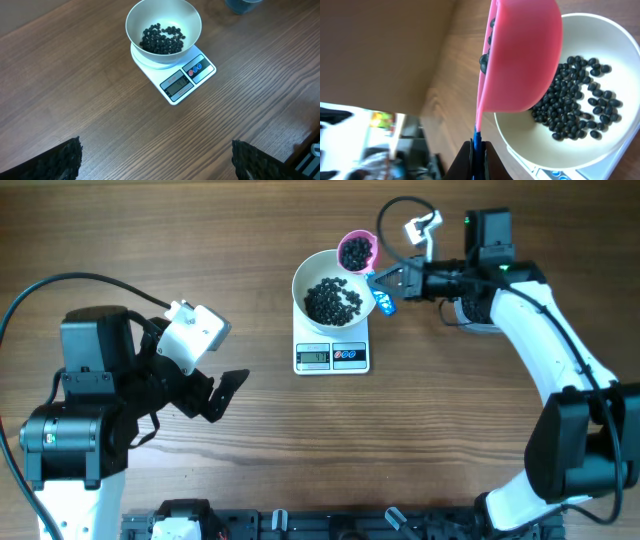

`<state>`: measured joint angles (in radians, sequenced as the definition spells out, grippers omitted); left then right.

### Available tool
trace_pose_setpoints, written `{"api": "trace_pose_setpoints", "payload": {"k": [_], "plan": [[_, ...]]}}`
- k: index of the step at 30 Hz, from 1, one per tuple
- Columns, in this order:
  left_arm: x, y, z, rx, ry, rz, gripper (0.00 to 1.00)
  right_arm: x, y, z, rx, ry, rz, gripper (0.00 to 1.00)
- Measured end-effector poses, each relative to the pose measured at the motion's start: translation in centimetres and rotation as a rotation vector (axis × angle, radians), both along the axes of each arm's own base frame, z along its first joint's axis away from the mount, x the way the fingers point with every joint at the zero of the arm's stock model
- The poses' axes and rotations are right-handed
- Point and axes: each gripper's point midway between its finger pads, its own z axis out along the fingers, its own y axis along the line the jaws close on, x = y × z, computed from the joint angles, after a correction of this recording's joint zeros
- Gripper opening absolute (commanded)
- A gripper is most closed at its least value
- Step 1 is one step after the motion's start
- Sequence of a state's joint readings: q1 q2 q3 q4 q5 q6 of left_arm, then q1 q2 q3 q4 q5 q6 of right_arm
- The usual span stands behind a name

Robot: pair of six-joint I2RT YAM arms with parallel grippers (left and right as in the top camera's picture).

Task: Scoop item into bowl and weigh 150g on scale
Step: 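Lift the filled scoop and carry it left over the bowl, then tip the scoop to pour the beans into the white bowl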

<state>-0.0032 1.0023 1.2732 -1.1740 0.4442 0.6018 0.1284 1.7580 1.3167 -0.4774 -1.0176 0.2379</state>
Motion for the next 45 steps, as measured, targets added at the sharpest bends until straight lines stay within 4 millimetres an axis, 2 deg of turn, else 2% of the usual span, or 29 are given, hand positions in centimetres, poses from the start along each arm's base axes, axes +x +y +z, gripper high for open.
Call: {"api": "trace_pose_setpoints", "payload": {"k": [4, 18, 27, 33, 45], "plan": [[0.0, 0.0, 0.0, 0.000, 0.000, 0.000, 1.00, 0.0, 1.0, -0.4, -0.114, -0.080, -0.010, 0.04], [0.0, 0.0, 0.0, 0.000, 0.000, 0.000, 1.00, -0.7, 3.7, -4.6, -0.515, -0.198, -0.051, 0.04], [0.0, 0.0, 0.0, 0.000, 0.000, 0.000, 1.00, -0.7, 3.2, -4.9, -0.721, -0.315, -0.069, 0.04], [0.0, 0.0, 0.0, 0.000, 0.000, 0.000, 1.00, -0.8, 2.2, -5.5, -0.850, -0.367, -0.055, 0.04], [0.0, 0.0, 0.0, 0.000, 0.000, 0.000, 1.00, -0.4, 0.8, -5.6, -0.984, -0.446, -0.023, 0.04]]}}
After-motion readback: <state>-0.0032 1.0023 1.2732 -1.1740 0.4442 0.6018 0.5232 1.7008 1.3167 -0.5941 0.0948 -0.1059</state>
